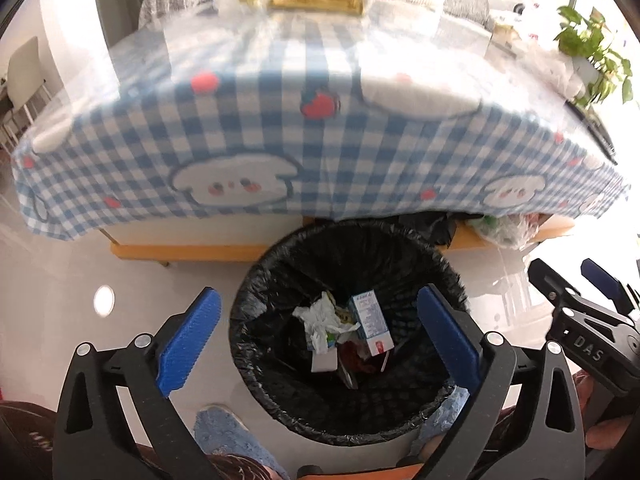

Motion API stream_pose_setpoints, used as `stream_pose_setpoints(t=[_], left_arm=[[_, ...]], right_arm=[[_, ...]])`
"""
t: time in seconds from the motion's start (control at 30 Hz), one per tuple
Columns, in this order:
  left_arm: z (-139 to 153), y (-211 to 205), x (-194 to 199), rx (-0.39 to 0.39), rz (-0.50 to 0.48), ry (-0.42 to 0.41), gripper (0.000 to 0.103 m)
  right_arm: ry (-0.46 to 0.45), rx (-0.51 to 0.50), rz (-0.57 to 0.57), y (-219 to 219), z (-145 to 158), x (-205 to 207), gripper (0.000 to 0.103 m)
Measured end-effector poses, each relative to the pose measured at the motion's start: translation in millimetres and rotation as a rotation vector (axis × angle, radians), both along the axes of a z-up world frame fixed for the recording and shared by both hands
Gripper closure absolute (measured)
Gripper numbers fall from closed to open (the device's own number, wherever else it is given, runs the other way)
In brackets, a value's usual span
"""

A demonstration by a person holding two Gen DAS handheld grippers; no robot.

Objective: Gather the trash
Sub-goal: 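Move both open tools back over the table toward the gold wrappers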

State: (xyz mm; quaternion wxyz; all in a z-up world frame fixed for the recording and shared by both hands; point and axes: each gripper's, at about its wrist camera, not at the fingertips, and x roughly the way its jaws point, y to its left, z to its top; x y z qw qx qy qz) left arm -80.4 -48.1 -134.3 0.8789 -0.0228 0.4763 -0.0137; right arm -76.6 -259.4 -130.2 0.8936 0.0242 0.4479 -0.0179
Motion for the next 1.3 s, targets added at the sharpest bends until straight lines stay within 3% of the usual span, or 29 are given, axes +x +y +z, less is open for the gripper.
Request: stream_pose_setpoints(t=[0.37,0.57,1.3], left_arm=[[49,18,-9,-0.005,0.001,-0.072,0.006],[65,32,5,0.013,0.036,-0.091,0.006],[98,42,81,-0.011,0.03,-0.098,0.006]], right_arm=[[-0.133,0.015,0.053,11,48,-2,0.009],[-0.195,-0.002,0.12,23,71,11,0.009],[-0.236,0.012,0.147,22,106,95,0.009]])
